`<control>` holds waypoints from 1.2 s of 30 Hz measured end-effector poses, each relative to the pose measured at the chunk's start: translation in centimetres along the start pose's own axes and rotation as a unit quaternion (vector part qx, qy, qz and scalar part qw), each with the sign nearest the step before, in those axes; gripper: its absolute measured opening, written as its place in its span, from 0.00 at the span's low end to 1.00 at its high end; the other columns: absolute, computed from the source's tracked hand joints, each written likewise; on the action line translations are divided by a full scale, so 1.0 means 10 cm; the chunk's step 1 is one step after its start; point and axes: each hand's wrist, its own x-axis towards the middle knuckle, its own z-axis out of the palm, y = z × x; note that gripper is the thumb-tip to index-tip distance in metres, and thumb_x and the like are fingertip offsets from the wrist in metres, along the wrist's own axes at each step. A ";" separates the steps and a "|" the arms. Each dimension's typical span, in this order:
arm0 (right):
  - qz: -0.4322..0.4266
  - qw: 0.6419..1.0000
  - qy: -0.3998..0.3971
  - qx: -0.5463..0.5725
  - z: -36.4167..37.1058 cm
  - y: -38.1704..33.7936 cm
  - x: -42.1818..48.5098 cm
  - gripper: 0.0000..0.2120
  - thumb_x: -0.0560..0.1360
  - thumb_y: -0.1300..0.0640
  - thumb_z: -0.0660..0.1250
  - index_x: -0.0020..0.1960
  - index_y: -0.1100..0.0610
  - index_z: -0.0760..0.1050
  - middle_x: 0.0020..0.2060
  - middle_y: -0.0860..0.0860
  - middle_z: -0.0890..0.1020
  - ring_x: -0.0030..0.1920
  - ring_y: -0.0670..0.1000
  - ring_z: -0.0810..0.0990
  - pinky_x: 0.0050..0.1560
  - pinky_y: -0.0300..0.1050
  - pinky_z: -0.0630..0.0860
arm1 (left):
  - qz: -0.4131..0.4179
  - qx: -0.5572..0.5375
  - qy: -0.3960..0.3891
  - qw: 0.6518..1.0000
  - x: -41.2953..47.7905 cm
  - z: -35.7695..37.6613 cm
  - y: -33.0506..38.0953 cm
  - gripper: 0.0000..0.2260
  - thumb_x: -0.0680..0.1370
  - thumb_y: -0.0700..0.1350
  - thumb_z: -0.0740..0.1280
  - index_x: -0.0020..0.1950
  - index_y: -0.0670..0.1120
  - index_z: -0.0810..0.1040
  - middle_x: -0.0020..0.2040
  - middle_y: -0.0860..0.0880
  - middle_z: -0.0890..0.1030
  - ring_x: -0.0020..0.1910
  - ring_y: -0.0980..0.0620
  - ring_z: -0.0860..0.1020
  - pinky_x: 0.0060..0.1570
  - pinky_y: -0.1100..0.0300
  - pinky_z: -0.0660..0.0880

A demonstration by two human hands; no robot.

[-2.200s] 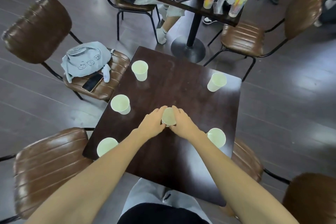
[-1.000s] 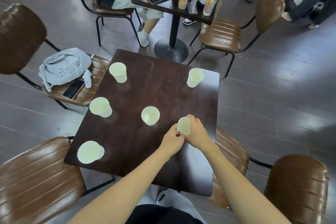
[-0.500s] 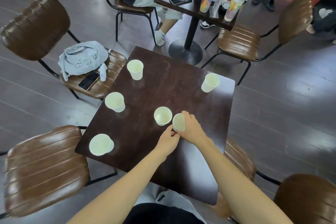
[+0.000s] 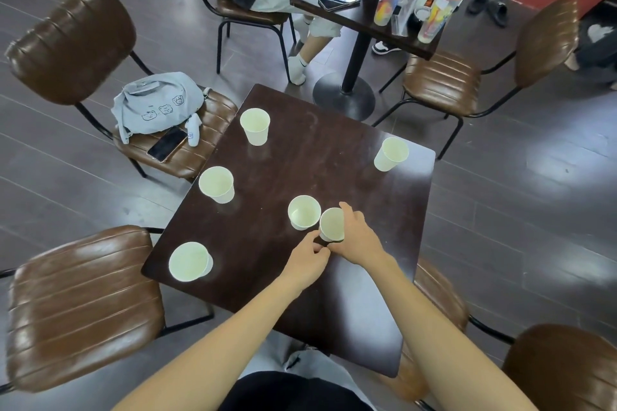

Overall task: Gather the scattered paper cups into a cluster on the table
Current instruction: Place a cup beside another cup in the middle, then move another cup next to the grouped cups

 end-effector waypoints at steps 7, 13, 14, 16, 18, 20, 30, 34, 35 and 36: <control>-0.040 0.997 0.053 -0.031 -0.27 -0.13 -0.14 0.41 0.72 0.48 0.72 0.79 0.50 0.56 0.70 0.54 0.68 0.60 0.61 0.80 0.53 0.53 0.76 | 0.064 0.037 0.049 0.996 -0.14 -0.29 0.08 0.23 0.80 0.43 0.62 0.75 0.49 0.68 0.54 0.55 0.78 0.51 0.57 0.77 0.50 0.65 0.70; -0.167 0.985 0.049 0.020 -0.15 -0.69 -0.20 0.33 0.74 0.48 0.70 0.76 0.48 0.62 0.68 0.50 0.71 0.63 0.54 0.77 0.62 0.53 0.76 | 0.147 0.090 0.192 0.966 -0.35 -1.00 0.07 0.18 0.79 0.45 0.65 0.70 0.51 0.74 0.54 0.56 0.79 0.53 0.56 0.79 0.58 0.60 0.76; -0.184 0.982 0.036 0.024 -0.07 -0.81 -0.19 0.32 0.75 0.48 0.70 0.76 0.48 0.63 0.67 0.50 0.72 0.61 0.53 0.78 0.62 0.52 0.76 | 0.147 0.099 0.238 0.955 -0.37 -1.17 0.03 0.17 0.79 0.45 0.65 0.68 0.51 0.76 0.54 0.56 0.80 0.54 0.55 0.79 0.63 0.53 0.75; -0.210 0.977 0.003 0.031 0.13 -1.03 -0.17 0.31 0.75 0.49 0.70 0.75 0.48 0.63 0.66 0.50 0.73 0.54 0.50 0.77 0.62 0.52 0.76 | 0.118 0.109 0.300 0.940 -0.39 -1.53 -0.06 0.14 0.80 0.46 0.64 0.65 0.50 0.79 0.57 0.53 0.82 0.57 0.52 0.80 0.66 0.47 0.74; -0.223 0.973 -0.045 0.039 0.35 -1.25 -0.14 0.31 0.75 0.49 0.70 0.76 0.48 0.63 0.65 0.51 0.74 0.49 0.47 0.74 0.60 0.50 0.76 | 0.075 0.116 0.322 0.937 -0.44 -1.88 -0.22 0.13 0.81 0.46 0.62 0.63 0.49 0.80 0.59 0.49 0.83 0.57 0.50 0.80 0.62 0.50 0.75; -0.223 0.969 -0.100 0.035 0.58 -1.44 -0.13 0.33 0.74 0.49 0.71 0.76 0.47 0.62 0.65 0.52 0.74 0.50 0.49 0.77 0.60 0.48 0.77 | 0.046 0.114 0.319 0.940 -0.50 -2.17 -0.44 0.13 0.80 0.45 0.62 0.60 0.48 0.82 0.56 0.48 0.84 0.52 0.52 0.79 0.53 0.59 0.73; -0.226 0.954 -0.196 -0.028 1.28 -1.85 -0.09 0.34 0.69 0.59 0.73 0.73 0.55 0.65 0.64 0.58 0.75 0.65 0.58 0.74 0.58 0.42 0.70 | -0.096 -0.134 0.208 0.964 -0.68 -2.25 -1.17 0.13 0.83 0.48 0.58 0.64 0.51 0.77 0.58 0.47 0.80 0.53 0.48 0.80 0.46 0.55 0.80; -0.227 0.957 -0.182 -0.007 1.30 -1.84 -0.07 0.29 0.70 0.64 0.71 0.69 0.56 0.69 0.63 0.56 0.78 0.62 0.57 0.77 0.57 0.44 0.74 | -0.102 -0.202 0.202 0.953 -0.61 -2.14 -1.13 0.14 0.85 0.48 0.57 0.67 0.47 0.76 0.61 0.44 0.80 0.55 0.44 0.82 0.52 0.52 0.82; -0.227 0.957 -0.179 -0.001 1.28 -1.84 -0.07 0.29 0.70 0.64 0.71 0.69 0.56 0.69 0.63 0.56 0.78 0.63 0.57 0.77 0.58 0.44 0.73 | -0.102 -0.210 0.203 0.951 -0.59 -2.12 -1.11 0.15 0.85 0.49 0.57 0.68 0.47 0.75 0.62 0.44 0.80 0.56 0.44 0.82 0.52 0.52 0.82; -0.225 0.958 -0.175 0.005 1.26 -1.84 -0.06 0.28 0.70 0.65 0.70 0.69 0.56 0.69 0.63 0.55 0.78 0.63 0.56 0.77 0.59 0.44 0.74 | -0.102 -0.217 0.201 0.950 -0.55 -2.10 -1.09 0.16 0.85 0.49 0.57 0.69 0.46 0.75 0.62 0.44 0.79 0.56 0.45 0.81 0.52 0.52 0.82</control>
